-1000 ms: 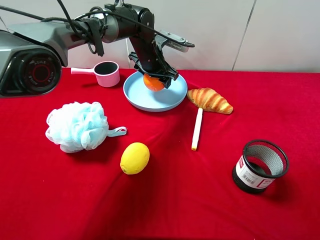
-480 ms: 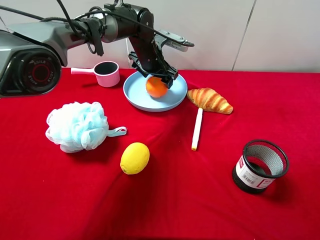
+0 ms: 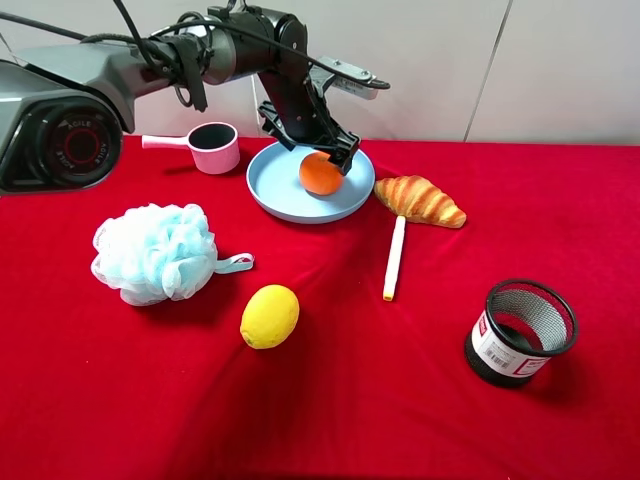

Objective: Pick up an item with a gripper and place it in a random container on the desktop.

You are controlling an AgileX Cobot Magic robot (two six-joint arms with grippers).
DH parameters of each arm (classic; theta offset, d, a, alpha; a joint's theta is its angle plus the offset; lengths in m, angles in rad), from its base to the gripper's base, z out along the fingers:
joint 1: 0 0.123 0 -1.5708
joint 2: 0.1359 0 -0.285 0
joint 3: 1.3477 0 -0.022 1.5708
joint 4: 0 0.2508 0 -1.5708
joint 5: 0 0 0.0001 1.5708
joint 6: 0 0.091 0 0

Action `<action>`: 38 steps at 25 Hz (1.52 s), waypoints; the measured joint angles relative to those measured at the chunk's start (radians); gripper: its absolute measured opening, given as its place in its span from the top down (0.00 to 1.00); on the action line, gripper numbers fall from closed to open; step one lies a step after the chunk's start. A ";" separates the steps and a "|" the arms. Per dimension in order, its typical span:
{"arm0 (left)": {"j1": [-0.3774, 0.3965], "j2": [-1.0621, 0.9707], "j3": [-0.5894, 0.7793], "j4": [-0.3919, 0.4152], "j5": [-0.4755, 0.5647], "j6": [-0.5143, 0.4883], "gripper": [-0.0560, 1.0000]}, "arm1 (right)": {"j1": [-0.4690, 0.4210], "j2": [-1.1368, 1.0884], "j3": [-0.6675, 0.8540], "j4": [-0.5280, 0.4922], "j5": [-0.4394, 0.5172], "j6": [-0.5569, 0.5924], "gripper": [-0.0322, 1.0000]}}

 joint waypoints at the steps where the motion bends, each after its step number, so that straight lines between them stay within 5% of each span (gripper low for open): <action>1: 0.001 -0.003 0.000 -0.007 0.002 0.000 0.01 | 0.000 0.000 0.000 0.000 0.000 0.000 0.30; 9: 0.002 -0.072 -0.007 -0.015 0.123 0.000 0.01 | 0.000 0.000 0.000 0.000 0.000 0.000 0.30; 18: 0.002 -0.201 -0.007 -0.022 0.382 -0.027 0.01 | 0.000 0.000 0.000 0.000 0.000 0.000 0.30; 28: 0.000 -0.375 0.012 -0.074 0.385 -0.016 0.01 | 0.000 0.000 0.000 0.000 0.000 0.000 0.30; 38: -0.022 -0.660 0.324 -0.079 0.385 0.002 0.01 | 0.000 0.000 0.000 0.000 0.000 0.000 0.30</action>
